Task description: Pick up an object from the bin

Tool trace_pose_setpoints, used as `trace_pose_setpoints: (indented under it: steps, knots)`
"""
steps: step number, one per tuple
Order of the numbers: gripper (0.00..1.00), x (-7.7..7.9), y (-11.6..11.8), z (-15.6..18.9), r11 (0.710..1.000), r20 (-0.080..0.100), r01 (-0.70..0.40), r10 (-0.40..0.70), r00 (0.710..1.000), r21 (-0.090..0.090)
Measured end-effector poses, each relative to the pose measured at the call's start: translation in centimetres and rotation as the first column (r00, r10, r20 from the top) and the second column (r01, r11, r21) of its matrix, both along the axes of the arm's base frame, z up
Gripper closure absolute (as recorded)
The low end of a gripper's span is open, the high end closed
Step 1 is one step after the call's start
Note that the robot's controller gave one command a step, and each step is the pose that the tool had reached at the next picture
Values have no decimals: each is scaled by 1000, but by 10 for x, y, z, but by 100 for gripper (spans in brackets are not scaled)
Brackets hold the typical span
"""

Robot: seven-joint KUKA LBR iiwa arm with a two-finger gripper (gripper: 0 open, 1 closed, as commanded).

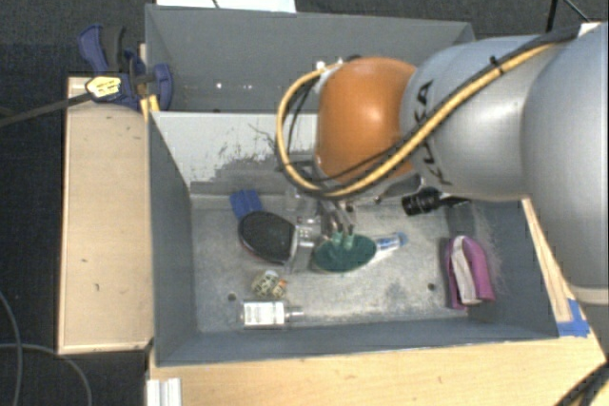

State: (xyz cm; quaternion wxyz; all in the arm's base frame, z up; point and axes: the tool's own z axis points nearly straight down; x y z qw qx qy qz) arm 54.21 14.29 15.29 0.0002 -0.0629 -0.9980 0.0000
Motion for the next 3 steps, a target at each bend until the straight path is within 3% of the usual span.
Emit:
trace_pose_setpoints:
  steps: [1, 2, 3]
  knots:
    - [0, -15, -69, -63, 998, -5, -57, 57, 998, -4]
    - [100, -13, -64, -59, 998, 3, -57, 57, 998, 0]
    - [100, 23, -62, 70, 999, 13, -40, 40, 999, 2]
